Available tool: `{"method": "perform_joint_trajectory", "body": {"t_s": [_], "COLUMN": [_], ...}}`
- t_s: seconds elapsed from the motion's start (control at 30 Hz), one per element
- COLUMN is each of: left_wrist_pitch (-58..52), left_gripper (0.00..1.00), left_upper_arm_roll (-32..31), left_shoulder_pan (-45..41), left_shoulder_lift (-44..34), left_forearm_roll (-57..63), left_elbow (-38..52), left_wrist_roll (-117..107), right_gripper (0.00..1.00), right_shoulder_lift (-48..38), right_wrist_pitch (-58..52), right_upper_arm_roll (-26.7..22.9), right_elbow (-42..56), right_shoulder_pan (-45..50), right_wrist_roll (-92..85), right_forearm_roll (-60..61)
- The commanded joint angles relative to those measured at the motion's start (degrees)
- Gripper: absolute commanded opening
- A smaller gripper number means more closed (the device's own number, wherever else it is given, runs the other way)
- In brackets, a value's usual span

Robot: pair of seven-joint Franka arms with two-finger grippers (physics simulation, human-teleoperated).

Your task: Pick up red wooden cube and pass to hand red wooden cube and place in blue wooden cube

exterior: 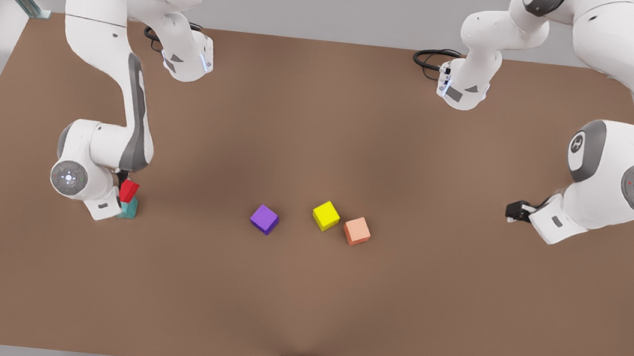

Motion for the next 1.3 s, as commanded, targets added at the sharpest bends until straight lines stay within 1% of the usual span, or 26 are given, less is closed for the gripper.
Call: {"method": "perform_joint_trajectory", "body": {"t_s": [0.0,0.07,0.2,0.27,0.37,0.47,0.57,0.77,0.8,0.83,1.07,1.27], "left_wrist_pitch": [0.5,0.5,0.5,0.5,0.5,0.4,0.5,0.3,0.3,0.3,0.3,0.3], "left_gripper": [1.0,1.0,1.0,1.0,1.0,1.0,1.0,1.0,1.0,1.0,1.0,1.0], "left_upper_arm_roll": [0.0,0.0,0.0,0.0,0.0,0.0,0.0,0.0,0.0,0.0,0.0,0.0], "left_shoulder_pan": [-0.1,0.1,0.2,0.3,0.3,0.4,0.3,0.4,0.4,0.4,0.4,0.4], "left_shoulder_lift": [0.0,0.0,0.0,0.0,0.0,0.0,0.0,0.2,0.2,0.2,0.2,0.2], "left_forearm_roll": [0.6,0.7,0.6,0.6,0.6,0.5,0.5,0.6,0.6,0.6,0.5,0.4], "left_elbow": [0.1,0.1,0.1,0.1,0.1,0.1,0.1,0.1,0.1,0.1,0.1,0.1], "left_wrist_roll": [-0.9,-0.9,-0.9,-0.9,-0.9,-0.9,-0.9,-0.9,-0.8,-0.8,-0.9,-0.9], "right_gripper": [0.66,0.66,0.66,0.66,0.66,0.66,0.66,0.67,0.7,1.0,1.0,1.0], "right_shoulder_lift": [-1.8,-2.0,-1.5,-2.0,-2.2,-2.1,-1.3,-0.9,-0.9,-0.9,-0.8,-0.8], "right_wrist_pitch": [13.3,19.2,23.8,25.5,25.6,26.0,29.4,29.4,29.4,29.4,28.7,26.2], "right_upper_arm_roll": [-0.2,-0.2,-1.3,-2.0,-2.6,-2.5,-2.4,-2.4,-2.4,-2.4,-2.1,-0.8], "right_elbow": [-4.2,-7.4,-8.5,-10.8,-12.8,-13.1,-13.0,-13.6,-13.6,-13.6,-12.7,-10.5], "right_shoulder_pan": [0.0,-0.1,-0.1,-0.1,-0.2,-0.9,-0.9,-1.0,-1.4,-1.4,-1.2,1.9], "right_wrist_roll": [33.0,33.0,32.4,32.3,32.2,32.1,32.2,32.3,32.3,32.3,32.9,32.9], "right_forearm_roll": [-1.4,-1.4,-1.5,-2.2,-2.2,-2.2,-1.9,-1.4,-1.4,-1.4,-1.0,6.1]}}
